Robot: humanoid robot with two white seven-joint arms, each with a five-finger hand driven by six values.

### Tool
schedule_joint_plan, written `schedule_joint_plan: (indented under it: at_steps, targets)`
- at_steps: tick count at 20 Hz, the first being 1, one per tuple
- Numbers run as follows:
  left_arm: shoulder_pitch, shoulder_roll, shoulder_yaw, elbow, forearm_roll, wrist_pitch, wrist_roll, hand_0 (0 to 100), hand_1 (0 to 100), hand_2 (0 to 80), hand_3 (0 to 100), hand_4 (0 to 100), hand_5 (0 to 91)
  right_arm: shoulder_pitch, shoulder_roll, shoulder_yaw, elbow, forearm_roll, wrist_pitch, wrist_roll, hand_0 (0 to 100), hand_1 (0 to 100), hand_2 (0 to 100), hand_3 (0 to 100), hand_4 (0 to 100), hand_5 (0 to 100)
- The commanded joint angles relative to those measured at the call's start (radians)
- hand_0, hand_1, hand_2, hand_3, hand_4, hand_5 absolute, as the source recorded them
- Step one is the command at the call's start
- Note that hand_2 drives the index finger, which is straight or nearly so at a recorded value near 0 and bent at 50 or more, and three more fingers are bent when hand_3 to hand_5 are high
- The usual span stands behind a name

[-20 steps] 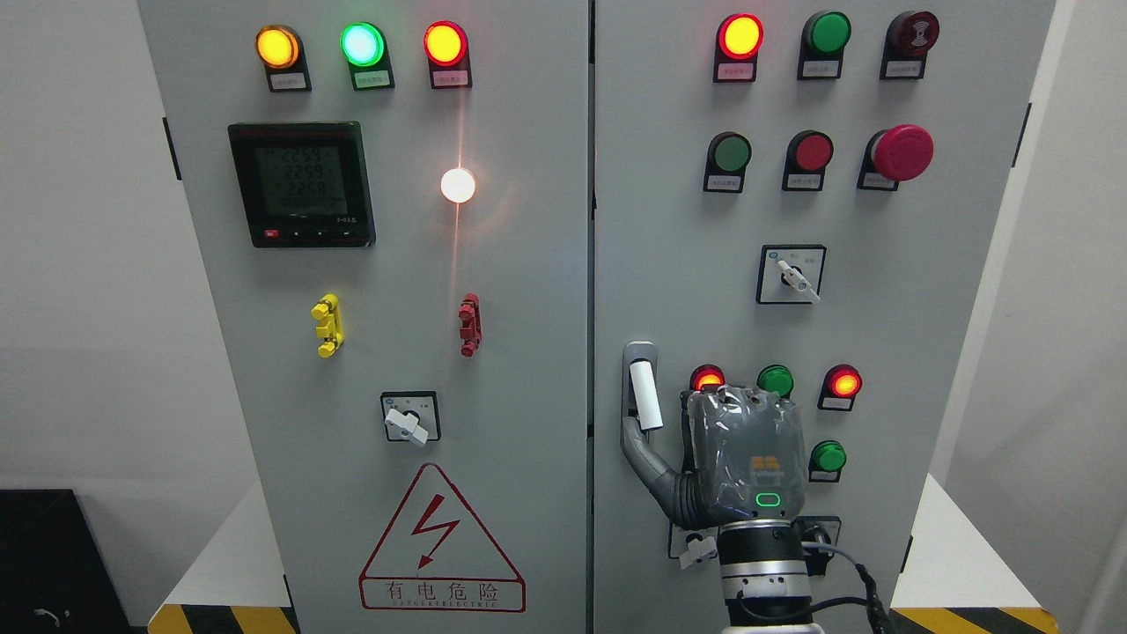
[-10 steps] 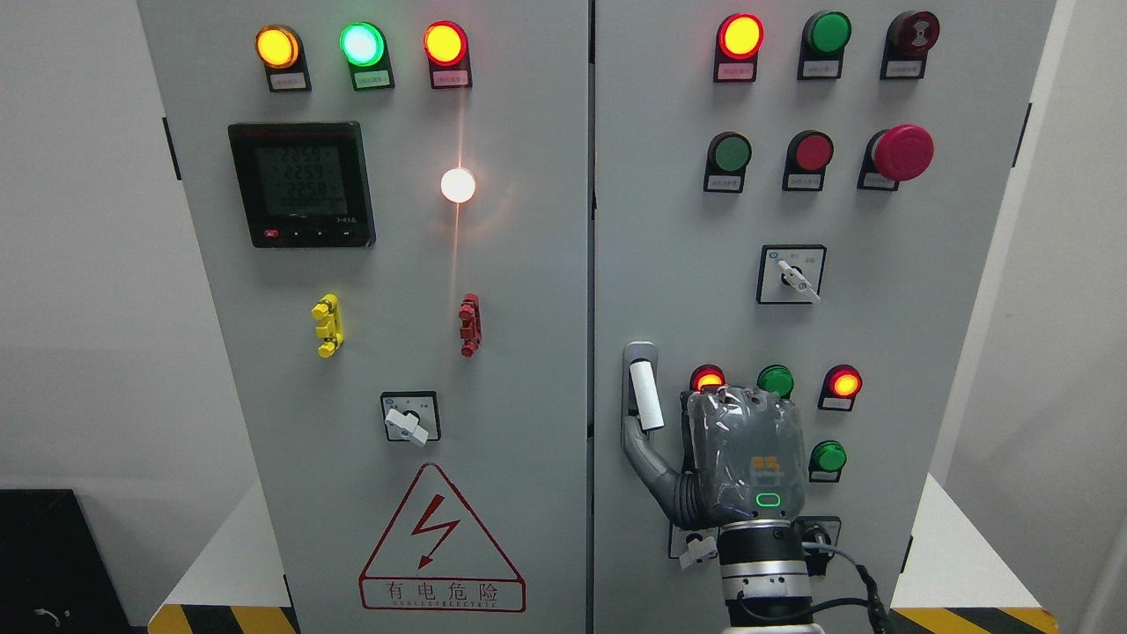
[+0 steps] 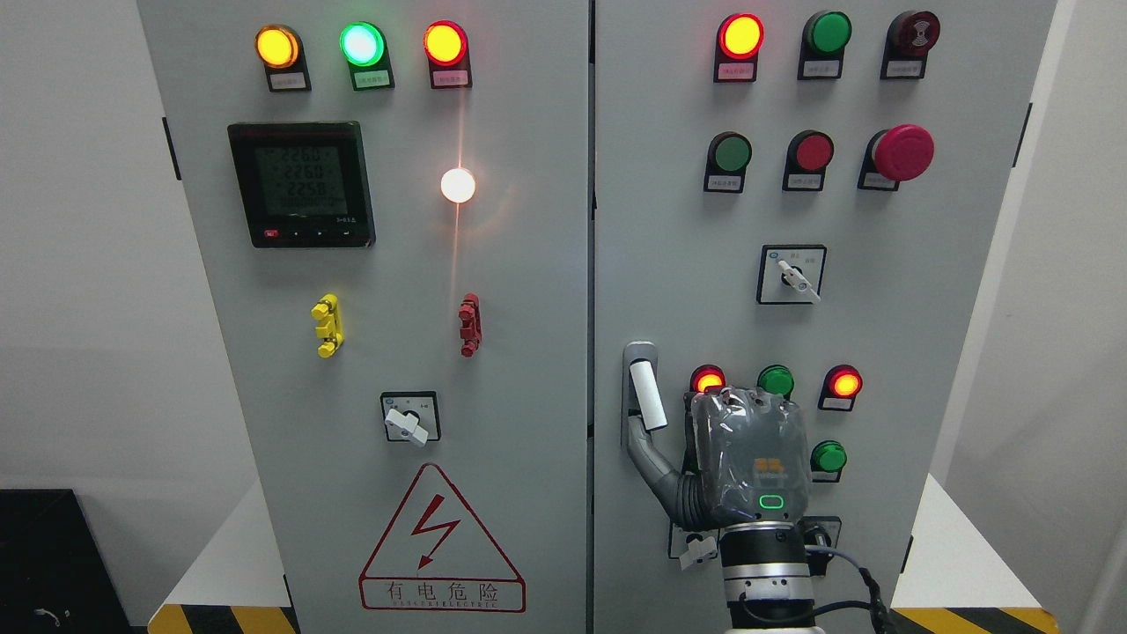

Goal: Release door handle
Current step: 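Close the right hand's fingers around the silver handle, then rotate the gripped handle down to horizontal with the right hand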

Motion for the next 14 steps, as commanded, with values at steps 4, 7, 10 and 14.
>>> schedule_joint_plan:
  at_steps: [4,7,10,14]
  targets:
    - [0.0,0.0,0.0,0.0,0.0,-0.001,-0.001,12,56,0.0,0,0,0.0,0.002,0.0,-0.001,-0.007,0.0,0.002,-0.002,44,27,100,100,100,100]
    - [0.0,0.0,0.0,0.0,0.0,-0.001,-0.001,12,56,0.0,0,0,0.0,0.002,0.0,-0.004,-0.007,0.0,0.002,-0.004,44,28,100,100,100,100]
    - [0.0,0.0,0.0,0.0,0.0,-0.001,-0.001,12,56,0.0,0,0,0.0,0.002,0.0,-0.008,-0.015,0.0,0.002,-0.004,44,28,100,100,100,100]
    - [0.0,0.0,0.0,0.0,0.0,-0.001,-0.001,12,56,0.0,0,0,0.0,0.002,0.0,-0.013,-0.015,0.0,0.002,-0.004,44,28,100,100,100,100]
